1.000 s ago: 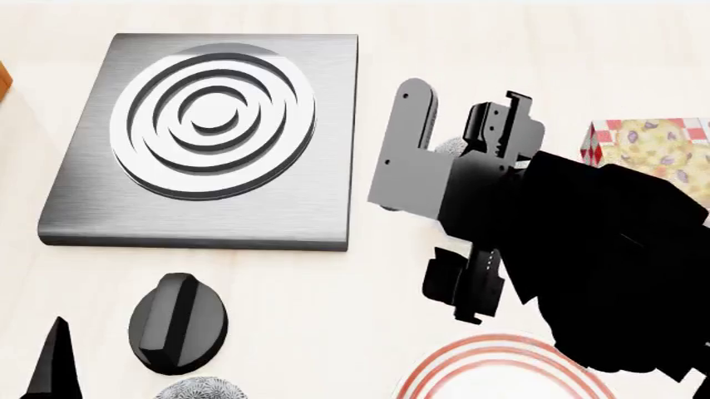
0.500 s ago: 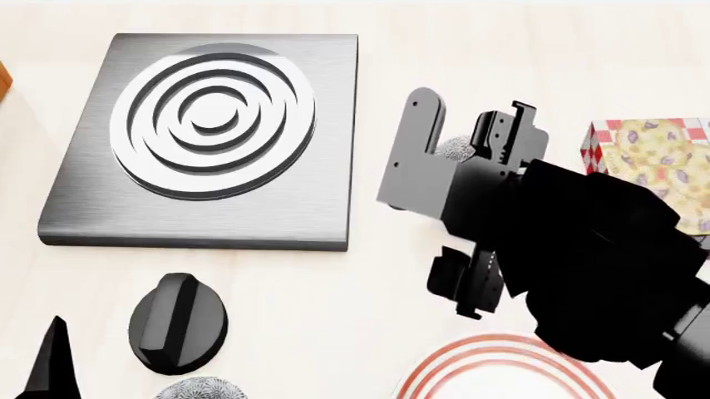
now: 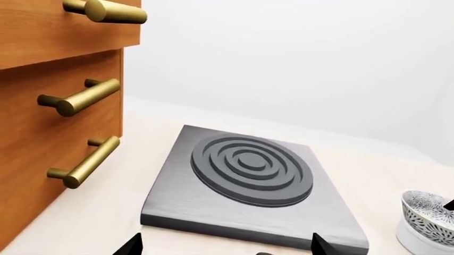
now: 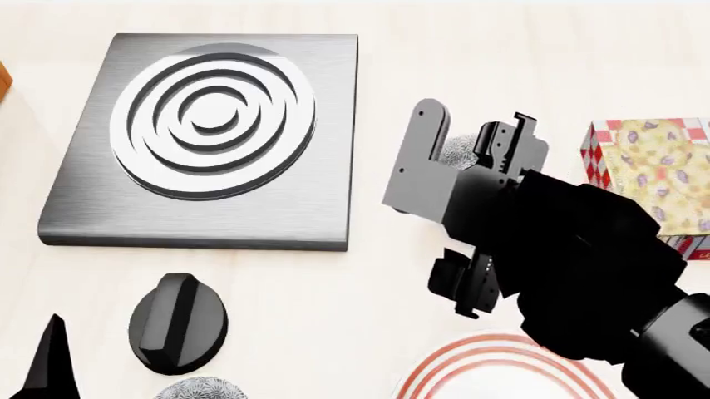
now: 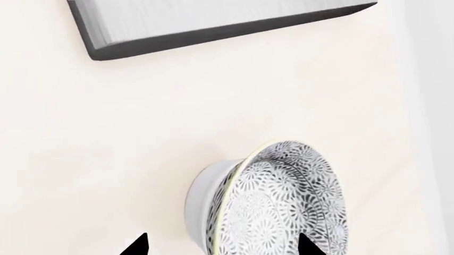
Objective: Pick the akita bowl on the ramekin and place it on the plate.
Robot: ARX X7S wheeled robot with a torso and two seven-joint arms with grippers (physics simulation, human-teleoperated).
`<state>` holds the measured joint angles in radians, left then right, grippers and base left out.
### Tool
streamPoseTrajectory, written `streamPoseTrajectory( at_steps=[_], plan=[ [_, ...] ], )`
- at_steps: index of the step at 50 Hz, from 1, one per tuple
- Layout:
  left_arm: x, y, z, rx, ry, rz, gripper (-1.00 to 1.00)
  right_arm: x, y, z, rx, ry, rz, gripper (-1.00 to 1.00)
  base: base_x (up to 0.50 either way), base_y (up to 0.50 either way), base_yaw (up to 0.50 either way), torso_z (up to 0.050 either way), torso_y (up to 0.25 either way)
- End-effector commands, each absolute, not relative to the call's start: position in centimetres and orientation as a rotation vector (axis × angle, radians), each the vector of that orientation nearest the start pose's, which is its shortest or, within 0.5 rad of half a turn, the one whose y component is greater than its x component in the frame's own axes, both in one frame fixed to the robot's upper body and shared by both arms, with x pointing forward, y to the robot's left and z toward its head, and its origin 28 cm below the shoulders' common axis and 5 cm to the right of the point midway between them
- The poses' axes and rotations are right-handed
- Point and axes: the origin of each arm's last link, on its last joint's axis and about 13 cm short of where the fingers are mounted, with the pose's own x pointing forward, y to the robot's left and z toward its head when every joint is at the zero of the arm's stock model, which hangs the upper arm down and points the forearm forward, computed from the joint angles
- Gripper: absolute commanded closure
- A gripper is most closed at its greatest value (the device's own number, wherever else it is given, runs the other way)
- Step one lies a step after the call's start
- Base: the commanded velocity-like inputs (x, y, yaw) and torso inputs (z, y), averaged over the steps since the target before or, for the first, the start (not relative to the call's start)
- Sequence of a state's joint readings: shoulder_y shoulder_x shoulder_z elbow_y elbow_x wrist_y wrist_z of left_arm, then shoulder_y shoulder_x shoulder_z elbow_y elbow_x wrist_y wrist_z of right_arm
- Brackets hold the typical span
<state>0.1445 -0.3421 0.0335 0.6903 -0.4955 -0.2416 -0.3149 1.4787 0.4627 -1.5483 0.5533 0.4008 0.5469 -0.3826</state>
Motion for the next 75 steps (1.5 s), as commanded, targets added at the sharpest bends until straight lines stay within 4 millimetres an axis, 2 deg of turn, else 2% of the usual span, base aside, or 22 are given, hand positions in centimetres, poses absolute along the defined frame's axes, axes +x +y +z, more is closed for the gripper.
streamPoseTrajectory(
  at_steps=[1,10,11,25,34,36,39,43,50,55,63,69,75],
  plan=[
    [16.5,22.9,11.7,-0.175,-0.207,0.002,-1.00,39.7,-15.6,21.5,-1.126,0.495,0.555,-1.00,0.00,0.00,0.00,0.000,0.000],
    [16.5,22.9,11.6,-0.174,-0.205,0.003,-1.00,39.5,-15.7,21.7,-1.124,0.492,0.544,-1.00,0.00,0.00,0.00,0.000,0.000],
    [16.5,22.9,11.6,-0.174,-0.204,0.003,-1.00,39.5,-15.7,21.7,-1.129,0.480,0.540,1.00,0.00,0.00,0.00,0.000,0.000],
    [16.6,22.8,11.5,-0.172,-0.196,0.000,-1.00,39.4,-15.9,21.7,-1.136,0.494,0.544,1.00,0.00,0.00,0.00,0.000,0.000],
    [16.7,22.8,11.3,-0.175,-0.184,-0.003,-1.00,39.1,-16.1,22.7,-1.165,0.475,0.525,1.00,0.00,0.00,0.00,0.000,0.000],
    [16.7,22.8,11.3,-0.175,-0.184,-0.004,-1.00,38.8,-16.3,23.5,-1.187,0.464,0.514,1.00,0.00,0.00,0.00,0.000,0.000],
    [16.6,22.7,11.2,-0.177,-0.181,-0.004,-1.00,38.1,-16.7,26.1,-1.220,0.446,0.477,1.00,0.00,0.00,0.00,0.000,0.000],
    [16.6,22.6,11.1,-0.175,-0.177,-0.009,-1.00,37.6,-17.0,28.1,-1.258,0.425,0.447,1.00,0.00,0.00,0.00,0.000,0.000],
    [16.6,22.5,11.1,-0.176,-0.174,-0.010,-1.00,36.3,-17.6,33.2,-1.337,0.382,0.385,1.00,0.00,0.00,0.00,0.000,0.000],
    [16.6,22.5,11.1,-0.179,-0.170,-0.008,-1.00,36.1,-17.6,35.2,-1.369,0.360,0.372,1.00,0.00,0.00,0.00,0.000,0.000],
    [16.5,22.6,11.3,-0.182,-0.173,-0.005,-1.00,34.3,-16.7,36.7,-1.409,0.388,0.457,1.00,0.00,0.00,0.00,0.000,0.000],
    [16.3,22.6,11.5,-0.179,-0.182,-0.002,-1.00,31.1,-16.1,37.6,-1.455,0.424,0.552,1.00,0.00,0.00,0.00,0.000,0.000],
    [16.3,22.7,11.6,-0.179,-0.186,0.000,-1.00,29.3,-15.9,38.0,-1.469,0.436,0.590,1.00,0.00,0.00,0.00,0.000,0.000]
  ],
)
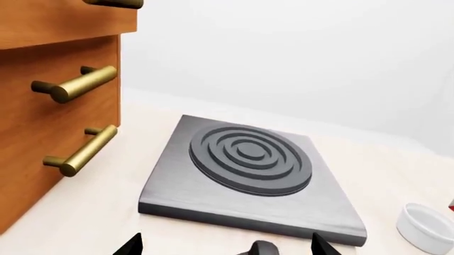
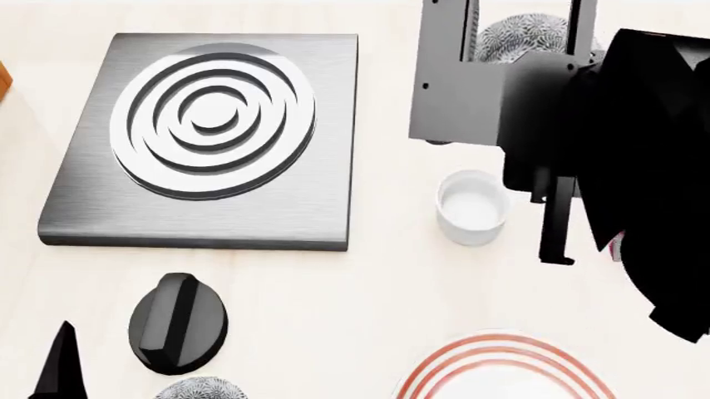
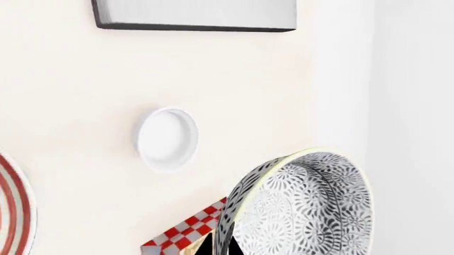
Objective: Pick the akita bowl on the ramekin and place it on the plate.
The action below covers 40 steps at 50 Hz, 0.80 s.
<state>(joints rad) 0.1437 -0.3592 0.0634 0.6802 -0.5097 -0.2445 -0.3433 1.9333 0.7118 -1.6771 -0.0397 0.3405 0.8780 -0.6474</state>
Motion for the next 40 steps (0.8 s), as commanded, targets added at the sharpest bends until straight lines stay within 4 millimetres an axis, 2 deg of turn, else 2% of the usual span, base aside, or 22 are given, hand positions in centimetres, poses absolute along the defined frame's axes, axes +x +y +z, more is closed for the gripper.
streamPoseTrajectory(
  at_steps=[1,4,5,9,11,23,31,40],
  plan=[
    [16.4,22.7,11.6,-0.179,-0.188,0.002,-1.00,29.0,-15.9,37.7,-1.459,0.446,0.599,1.00,0.00,0.00,0.00,0.000,0.000],
    [16.4,22.7,11.6,-0.179,-0.188,0.002,-1.00,29.0,-15.9,37.7,-1.459,0.446,0.599,1.00,0.00,0.00,0.00,0.000,0.000],
    [16.4,22.7,11.6,-0.178,-0.189,0.001,-1.00,28.2,-15.6,37.8,-1.469,0.462,0.628,1.00,0.00,0.00,0.00,0.000,0.000],
    [16.4,22.8,11.6,-0.180,-0.190,0.005,-1.00,27.1,-15.6,37.6,-1.491,0.483,0.650,1.00,0.00,0.00,0.00,0.000,0.000],
    [16.5,22.8,11.6,-0.180,-0.188,0.004,-1.00,26.2,-15.5,37.1,-1.449,0.475,0.691,1.00,0.00,0.00,0.00,0.000,0.000],
    [16.4,22.7,11.5,-0.178,-0.186,0.001,-1.00,21.8,-15.6,33.4,-1.458,0.535,0.801,1.00,0.00,0.00,0.00,0.000,0.000],
    [16.5,22.7,11.5,-0.183,-0.185,0.000,-1.00,19.9,-15.2,31.3,-1.474,0.561,0.862,1.00,0.00,0.00,0.00,0.000,0.000],
    [16.5,22.7,11.6,-0.186,-0.182,0.001,-1.00,18.7,-15.2,29.5,-1.451,0.577,0.903,1.00,0.00,0.00,0.00,0.000,0.002]
  ],
)
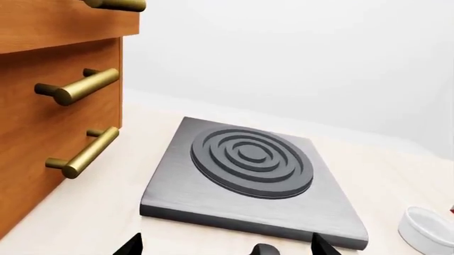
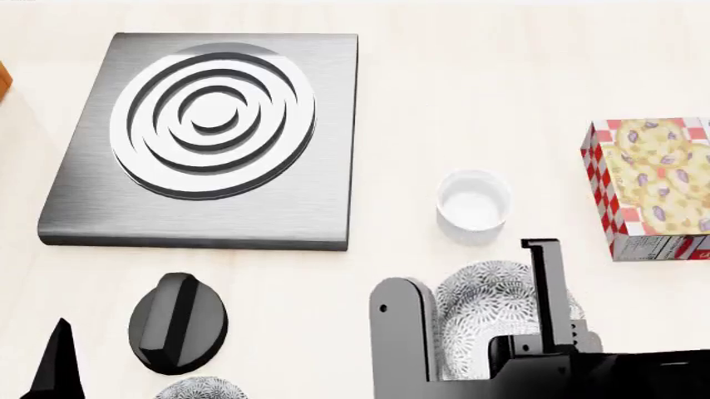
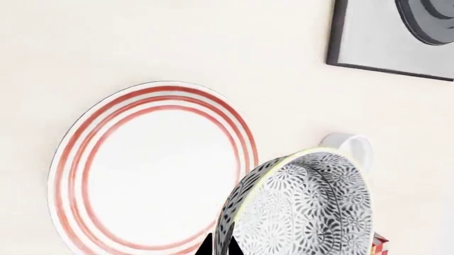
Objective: Pick the akita bowl on the ramekin and place it on the plate.
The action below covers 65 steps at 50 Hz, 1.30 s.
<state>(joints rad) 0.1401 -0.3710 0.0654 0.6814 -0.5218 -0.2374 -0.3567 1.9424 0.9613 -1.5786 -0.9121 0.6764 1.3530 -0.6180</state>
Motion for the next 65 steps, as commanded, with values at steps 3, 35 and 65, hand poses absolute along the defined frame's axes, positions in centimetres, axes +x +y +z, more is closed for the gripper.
streamPoseTrajectory(
  at_steps=[3,35,65],
  plan=[
    [16.5,22.7,11.6,-0.186,-0.181,-0.001,-1.00,18.4,-15.2,29.2,-1.445,0.583,0.913,1.00,0.00,0.00,0.00,0.000,0.000],
    [16.4,22.5,11.4,-0.185,-0.177,-0.006,-1.00,17.6,-17.0,26.8,-1.385,0.634,0.862,1.00,0.00,0.00,0.00,0.000,0.000],
    [16.4,22.5,11.4,-0.187,-0.177,-0.008,-1.00,19.0,-17.8,25.3,-1.347,0.635,0.826,1.00,0.00,0.00,0.00,0.000,0.000]
  ],
)
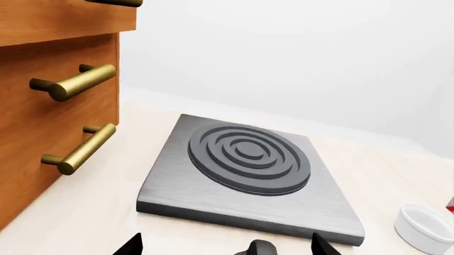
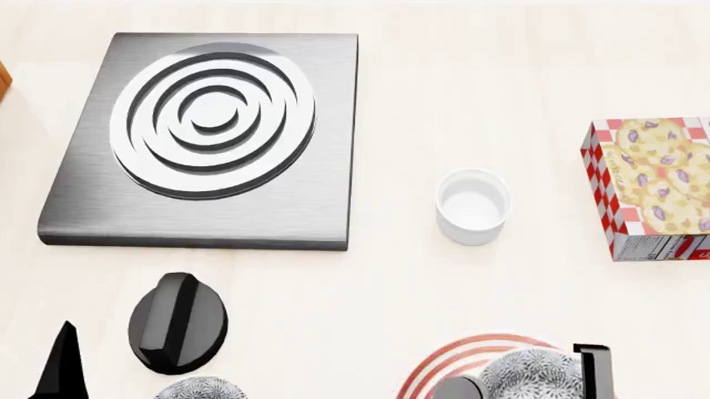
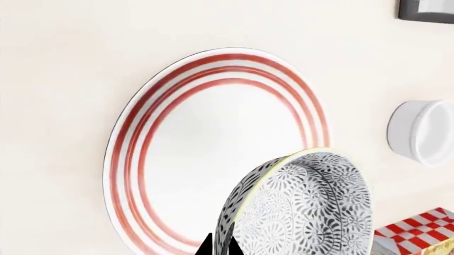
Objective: Pick the akita bowl on the ramekin and place it on the plate.
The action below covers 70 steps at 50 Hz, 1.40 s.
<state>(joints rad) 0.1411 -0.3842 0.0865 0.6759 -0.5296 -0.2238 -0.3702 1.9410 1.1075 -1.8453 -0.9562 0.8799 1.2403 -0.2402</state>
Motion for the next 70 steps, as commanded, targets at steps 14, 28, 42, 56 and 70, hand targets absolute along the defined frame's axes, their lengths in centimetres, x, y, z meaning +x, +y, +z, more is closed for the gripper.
streamPoseTrajectory(
  at_steps=[14,28,42,56,70],
  plan=[
    [16.4,22.5,11.3,-0.187,-0.176,-0.008,-1.00,19.6,-17.7,23.9,-1.320,0.615,0.839,1.00,0.00,0.00,0.00,0.000,0.000],
    [16.4,22.5,11.3,-0.189,-0.173,-0.009,-1.00,20.0,-17.8,23.0,-1.295,0.605,0.832,1.00,0.00,0.00,0.00,0.000,0.001],
    [16.4,22.5,11.3,-0.191,-0.171,-0.011,-1.00,20.4,-18.3,22.6,-1.280,0.611,0.811,1.00,0.00,0.00,0.00,0.000,0.000],
    [16.4,22.5,11.3,-0.191,-0.171,-0.010,-1.00,21.1,-18.3,21.5,-1.262,0.606,0.818,1.00,0.00,0.00,0.00,0.000,0.001],
    [16.4,22.5,11.3,-0.197,-0.166,-0.012,-1.00,21.3,-17.7,20.5,-1.244,0.603,0.831,1.00,0.00,0.00,0.00,0.000,0.000]
  ],
)
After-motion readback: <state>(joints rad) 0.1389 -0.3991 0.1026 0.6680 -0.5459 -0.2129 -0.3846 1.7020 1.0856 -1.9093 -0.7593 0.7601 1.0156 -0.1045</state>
